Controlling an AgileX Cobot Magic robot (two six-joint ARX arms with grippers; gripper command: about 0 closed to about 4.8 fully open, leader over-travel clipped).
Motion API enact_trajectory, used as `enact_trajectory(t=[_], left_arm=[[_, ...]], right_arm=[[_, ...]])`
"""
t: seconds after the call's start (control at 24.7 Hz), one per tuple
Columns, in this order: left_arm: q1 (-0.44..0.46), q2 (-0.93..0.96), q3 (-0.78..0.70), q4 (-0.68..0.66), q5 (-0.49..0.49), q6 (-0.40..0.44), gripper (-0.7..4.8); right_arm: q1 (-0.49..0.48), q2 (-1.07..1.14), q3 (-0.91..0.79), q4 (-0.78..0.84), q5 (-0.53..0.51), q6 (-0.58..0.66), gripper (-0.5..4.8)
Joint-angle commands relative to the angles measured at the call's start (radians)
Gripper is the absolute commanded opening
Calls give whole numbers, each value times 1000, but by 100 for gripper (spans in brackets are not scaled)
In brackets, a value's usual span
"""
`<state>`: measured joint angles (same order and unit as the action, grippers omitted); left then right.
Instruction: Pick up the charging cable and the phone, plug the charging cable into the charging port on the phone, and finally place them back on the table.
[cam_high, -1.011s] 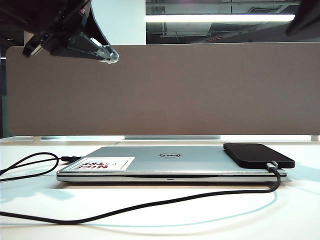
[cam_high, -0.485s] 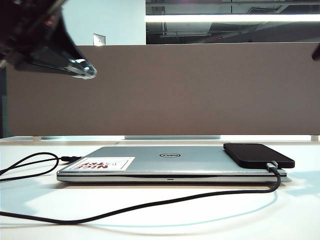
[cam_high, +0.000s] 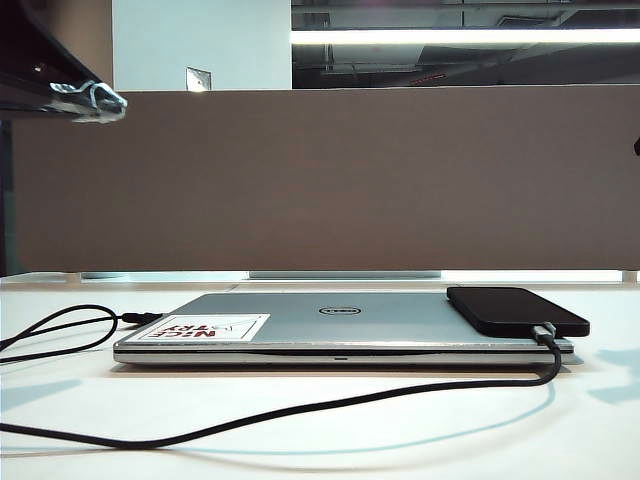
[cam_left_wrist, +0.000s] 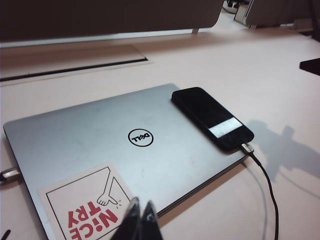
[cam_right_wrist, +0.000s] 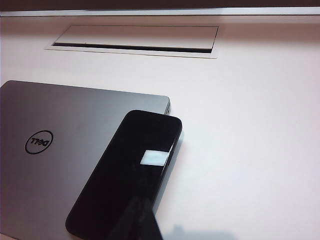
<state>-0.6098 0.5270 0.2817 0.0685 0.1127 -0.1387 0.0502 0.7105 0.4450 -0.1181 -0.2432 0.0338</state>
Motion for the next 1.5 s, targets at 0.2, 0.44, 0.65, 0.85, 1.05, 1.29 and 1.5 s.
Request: enact_trajectory(t=[0.2, 0.44, 0.65, 0.85, 1.05, 1.29, 1.5], left_arm=[[-1, -135, -108, 68, 0, 8, -6], [0, -201, -144, 65, 0, 23, -6], [80, -269, -153, 63, -3, 64, -6], [357, -324, -153, 59, -3, 53, -6], [492, -396, -160, 58, -3, 61, -6], [640, -523, -234, 34, -3, 62, -6], [642, -522, -274, 19, -3, 125, -6]], right_arm=[[13, -2, 6, 18, -7, -1, 3], [13, -2, 6, 18, -10, -1, 3], [12, -2, 6, 18, -10, -1, 3], [12, -2, 6, 18, -9, -1, 3], [12, -2, 6, 18, -10, -1, 3], [11, -2, 6, 18, -9, -1, 3], [11, -2, 6, 17, -10, -1, 3]])
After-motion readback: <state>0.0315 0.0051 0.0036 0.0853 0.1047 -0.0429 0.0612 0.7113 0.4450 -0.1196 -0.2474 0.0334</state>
